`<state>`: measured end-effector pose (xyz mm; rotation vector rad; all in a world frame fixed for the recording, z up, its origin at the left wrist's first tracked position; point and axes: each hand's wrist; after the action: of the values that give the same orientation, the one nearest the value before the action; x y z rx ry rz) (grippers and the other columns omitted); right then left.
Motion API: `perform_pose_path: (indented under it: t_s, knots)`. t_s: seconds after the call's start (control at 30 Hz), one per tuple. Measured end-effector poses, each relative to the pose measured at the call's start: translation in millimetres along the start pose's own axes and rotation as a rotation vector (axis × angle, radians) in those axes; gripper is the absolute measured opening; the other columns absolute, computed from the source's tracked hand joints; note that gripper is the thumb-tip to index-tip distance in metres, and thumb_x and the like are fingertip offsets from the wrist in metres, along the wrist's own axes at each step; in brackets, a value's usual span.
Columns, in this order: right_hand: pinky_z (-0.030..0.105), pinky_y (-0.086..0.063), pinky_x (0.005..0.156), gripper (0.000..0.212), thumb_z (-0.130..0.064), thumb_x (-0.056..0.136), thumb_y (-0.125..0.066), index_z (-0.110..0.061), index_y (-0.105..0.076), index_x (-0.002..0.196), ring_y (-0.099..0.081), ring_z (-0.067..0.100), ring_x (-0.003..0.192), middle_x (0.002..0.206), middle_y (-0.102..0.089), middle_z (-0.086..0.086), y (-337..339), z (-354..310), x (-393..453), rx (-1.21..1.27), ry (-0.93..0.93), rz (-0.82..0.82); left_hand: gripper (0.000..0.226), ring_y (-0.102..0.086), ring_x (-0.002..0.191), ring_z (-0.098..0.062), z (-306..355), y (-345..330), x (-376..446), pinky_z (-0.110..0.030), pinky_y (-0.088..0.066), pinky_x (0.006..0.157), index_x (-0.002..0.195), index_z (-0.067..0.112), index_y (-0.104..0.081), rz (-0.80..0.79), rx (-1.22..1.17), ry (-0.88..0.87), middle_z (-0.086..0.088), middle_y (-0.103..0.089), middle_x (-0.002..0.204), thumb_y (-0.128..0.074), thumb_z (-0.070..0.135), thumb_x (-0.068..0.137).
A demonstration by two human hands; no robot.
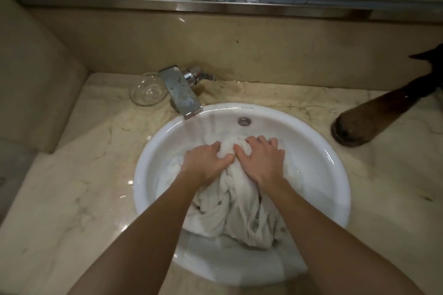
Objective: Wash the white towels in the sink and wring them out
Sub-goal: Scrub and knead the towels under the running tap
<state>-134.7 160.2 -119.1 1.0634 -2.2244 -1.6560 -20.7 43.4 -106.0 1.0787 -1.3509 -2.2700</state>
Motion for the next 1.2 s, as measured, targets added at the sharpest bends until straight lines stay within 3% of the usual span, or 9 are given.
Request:
perform_pose_path:
  t_s: [0.2,0.33,0.43,0.5,0.57,0.67,0.9,1.1,1.2]
  knots:
    - [0.034,-0.041,0.082,0.03,-0.05,0.073,-0.063,-0.022,-0.063,0.084,-0.053,0.019,0.095,0.086,-0.059,-0.015,32.5,-1.4,-33.2,0.375,0.068,0.004,0.065,-0.061,0.082,-0.016,-11.9,17.2,-54.4,-0.035,-0.046,0.076,0.083,0.03,-0.061,0.035,-0.363,0.048,0.008,-0.067,0.082,-0.043,0.09,0.066]
    - [0.034,-0.044,0.074,0.029,-0.047,0.061,-0.061,-0.02,-0.062,0.071,-0.057,0.016,0.08,0.076,-0.062,-0.01,41.4,6.4,-39.5,0.551,0.21,-0.023,0.054,-0.063,0.066,-0.014,-21.1,23.7,-75.9,-0.035,-0.047,0.073,0.062,0.014,-0.066,0.211,-0.911,0.102,0.0,-0.067,0.064,-0.056,0.06,0.088]
    - [0.041,-0.046,0.095,0.05,-0.053,0.069,-0.046,-0.025,-0.072,0.1,-0.058,0.019,0.106,0.108,-0.068,-0.011,30.9,12.8,-44.6,0.539,0.189,0.022,0.022,-0.061,0.07,-0.013,-22.9,19.1,-80.4,-0.034,-0.047,0.077,0.078,0.017,-0.07,0.351,-1.088,0.154,-0.004,-0.067,0.072,-0.062,0.026,0.096]
    - [0.05,-0.026,0.113,0.073,-0.063,0.075,-0.027,-0.039,-0.054,0.138,-0.034,0.026,0.142,0.151,-0.043,-0.009,13.2,14.8,-52.0,0.339,0.102,-0.007,0.02,-0.063,0.1,-0.015,-21.9,3.9,-79.5,-0.04,-0.045,0.097,0.112,0.032,-0.063,0.37,-0.833,0.191,-0.002,-0.067,0.107,-0.057,0.041,0.095]
    - [0.062,-0.004,0.117,0.085,-0.082,0.073,-0.011,-0.052,-0.012,0.153,0.002,0.028,0.154,0.167,-0.002,-0.013,-4.6,13.5,-60.5,0.161,0.007,-0.082,0.065,-0.028,0.145,-0.022,-18.0,-17.2,-78.6,-0.046,-0.013,0.12,0.146,0.044,-0.03,0.262,-0.238,0.125,0.001,-0.031,0.153,-0.039,0.07,0.088]
    - [0.069,-0.004,0.114,0.105,-0.098,0.057,0.015,-0.052,0.016,0.151,0.012,0.035,0.152,0.166,0.016,-0.009,-20.6,13.3,-58.7,0.011,-0.016,-0.077,0.082,0.01,0.151,-0.036,-5.6,-26.6,-67.3,-0.058,0.008,0.119,0.151,0.052,0.007,0.167,-0.017,0.129,-0.003,0.013,0.164,-0.023,0.083,0.081]
    - [0.069,-0.022,0.11,0.096,-0.096,0.07,-0.002,-0.046,-0.004,0.151,-0.024,0.041,0.144,0.165,-0.016,0.003,-32.3,12.9,-36.2,0.008,-0.053,0.004,0.088,-0.012,0.146,-0.035,-5.8,-27.3,-34.0,-0.056,-0.01,0.118,0.149,0.054,0.007,0.113,-0.024,0.175,-0.008,-0.009,0.162,-0.023,0.085,0.073]
    - [0.069,-0.031,0.104,0.083,-0.087,0.079,-0.023,-0.034,-0.034,0.141,-0.04,0.04,0.127,0.148,-0.034,0.005,-40.7,12.0,-16.7,-0.028,-0.071,0.116,0.081,-0.019,0.146,-0.034,-12.7,-27.4,-9.2,-0.051,-0.006,0.119,0.152,0.046,-0.012,0.086,-0.053,0.161,-0.013,-0.03,0.157,-0.019,0.075,0.076]
    - [0.067,-0.033,0.102,0.076,-0.081,0.086,-0.022,-0.029,-0.041,0.136,-0.046,0.041,0.12,0.14,-0.045,0.012,-44.9,13.1,-13.9,-0.009,-0.058,0.195,0.071,-0.055,0.117,-0.043,-12.8,-34.1,-0.1,-0.055,-0.032,0.105,0.144,0.042,-0.032,0.189,-0.175,0.169,-0.02,-0.064,0.117,-0.025,0.065,0.078]
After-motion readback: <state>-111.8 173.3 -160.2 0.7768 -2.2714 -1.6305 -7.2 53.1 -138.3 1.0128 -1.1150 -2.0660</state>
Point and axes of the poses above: each hand's wrist, its own x-axis towards the middle knuckle, its own y-axis out of the back of the hand, z = x × y
